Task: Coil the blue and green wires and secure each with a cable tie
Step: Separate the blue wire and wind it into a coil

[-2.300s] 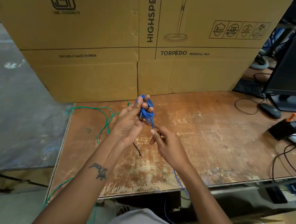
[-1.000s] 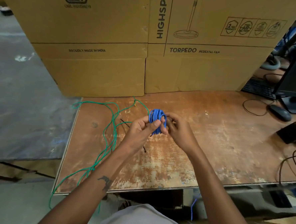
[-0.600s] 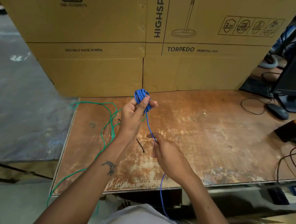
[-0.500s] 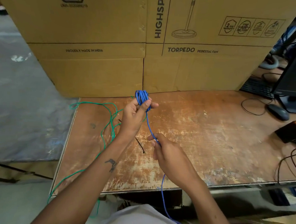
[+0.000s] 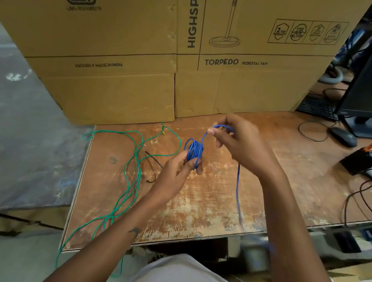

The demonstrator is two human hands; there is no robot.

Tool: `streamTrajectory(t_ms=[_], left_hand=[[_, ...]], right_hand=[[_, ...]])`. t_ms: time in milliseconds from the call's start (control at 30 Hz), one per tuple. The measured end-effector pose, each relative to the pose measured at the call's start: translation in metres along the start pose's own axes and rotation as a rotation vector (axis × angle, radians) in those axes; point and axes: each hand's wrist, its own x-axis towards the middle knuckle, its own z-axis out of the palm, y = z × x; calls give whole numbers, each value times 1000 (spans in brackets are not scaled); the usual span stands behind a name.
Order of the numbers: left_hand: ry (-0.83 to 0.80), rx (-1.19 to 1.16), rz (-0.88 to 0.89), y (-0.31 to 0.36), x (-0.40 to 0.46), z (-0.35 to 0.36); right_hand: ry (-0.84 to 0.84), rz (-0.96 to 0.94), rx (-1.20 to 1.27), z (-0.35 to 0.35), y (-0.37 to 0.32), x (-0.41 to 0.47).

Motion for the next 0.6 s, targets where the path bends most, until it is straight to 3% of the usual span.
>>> streamTrajectory(t_ms=[267,467,600], left_hand=[[85,-246,-77,14,-13,14],[15,-380,-55,18,-8,2],[150,-533,-46,26,5,-5]], right_hand=[[79,-25,303,35,51,42],[72,3,234,74,68,26],[54,-24,167,98,64,-8]])
